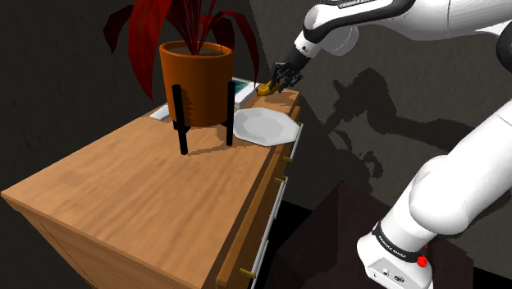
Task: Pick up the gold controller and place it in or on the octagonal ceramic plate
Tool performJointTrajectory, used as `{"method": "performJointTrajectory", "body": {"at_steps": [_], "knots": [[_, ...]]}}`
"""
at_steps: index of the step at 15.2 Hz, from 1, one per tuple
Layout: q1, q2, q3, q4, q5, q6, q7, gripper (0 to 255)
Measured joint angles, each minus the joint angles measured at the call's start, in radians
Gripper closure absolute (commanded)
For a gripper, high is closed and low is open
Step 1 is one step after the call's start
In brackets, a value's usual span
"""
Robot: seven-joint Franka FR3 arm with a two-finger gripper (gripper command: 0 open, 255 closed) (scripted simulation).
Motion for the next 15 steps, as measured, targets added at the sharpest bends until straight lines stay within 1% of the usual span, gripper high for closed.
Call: {"method": "performJointTrajectory", "body": {"at_steps": [7,12,15], "knots": [[-0.003,-0.012,0.002,0.074,-0.024,-0.081,0.036,255],[0.014,-0.122,0.056,-0.032,-0.058,-0.063,0.121,255],[0.028,-0.206,0.109,-0.114,-0.076,-0.047,0.195,255]]}}
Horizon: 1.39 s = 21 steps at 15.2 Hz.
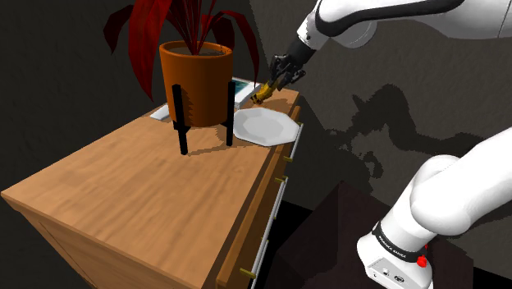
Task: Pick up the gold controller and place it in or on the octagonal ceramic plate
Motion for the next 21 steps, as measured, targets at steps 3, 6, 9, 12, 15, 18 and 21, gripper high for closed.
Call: {"method": "performJointTrajectory", "body": {"at_steps": [3,6,9,12,15,18,21], "knots": [[0.011,-0.083,0.049,-0.076,-0.009,0.007,0.065,255],[0.026,-0.137,0.108,-0.123,-0.011,0.015,0.138,255],[0.042,-0.207,0.16,-0.176,-0.007,0.01,0.203,255],[0.063,-0.261,0.228,-0.209,0.002,0.006,0.285,255],[0.071,-0.274,0.244,-0.238,0.011,0.035,0.295,255],[0.076,-0.27,0.251,-0.276,0.02,0.077,0.291,255],[0.077,-0.263,0.253,-0.315,0.027,0.113,0.284,255]]}}
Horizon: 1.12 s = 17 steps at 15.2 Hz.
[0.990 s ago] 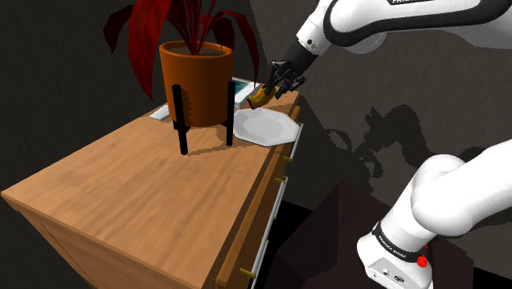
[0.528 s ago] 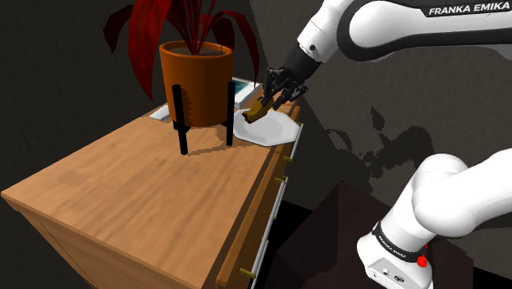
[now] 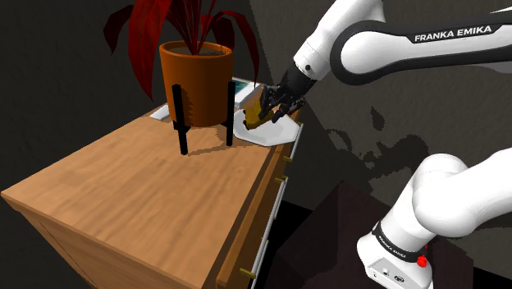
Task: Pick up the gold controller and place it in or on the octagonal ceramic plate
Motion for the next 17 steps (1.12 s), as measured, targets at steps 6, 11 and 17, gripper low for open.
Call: {"method": "performJointTrajectory", "body": {"at_steps": [6,11,17], "knots": [[0.009,0.019,0.003,-0.064,0.018,0.086,-0.017,255],[0.01,0.021,0.003,-0.072,0.02,0.097,-0.019,255],[0.01,0.023,0.004,-0.073,0.019,0.094,-0.018,0]]}}
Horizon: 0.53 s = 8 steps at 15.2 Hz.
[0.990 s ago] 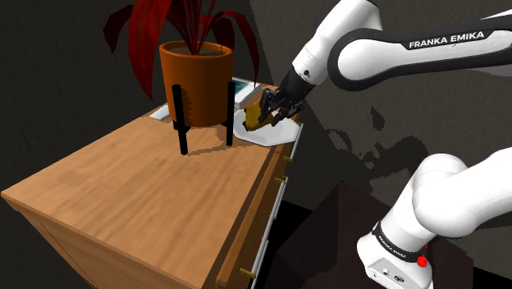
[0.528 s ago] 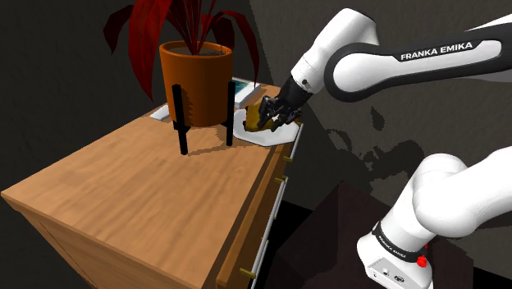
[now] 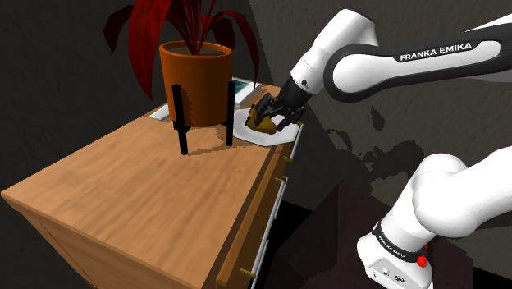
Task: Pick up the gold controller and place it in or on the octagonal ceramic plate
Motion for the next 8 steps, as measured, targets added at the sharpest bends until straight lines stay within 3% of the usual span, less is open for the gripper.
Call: {"method": "performJointTrajectory", "body": {"at_steps": [3,8], "knots": [[-0.002,-0.009,-0.004,0.006,-0.003,-0.015,0.0,0],[-0.01,-0.096,-0.024,0.039,-0.021,-0.137,0.009,0]]}}
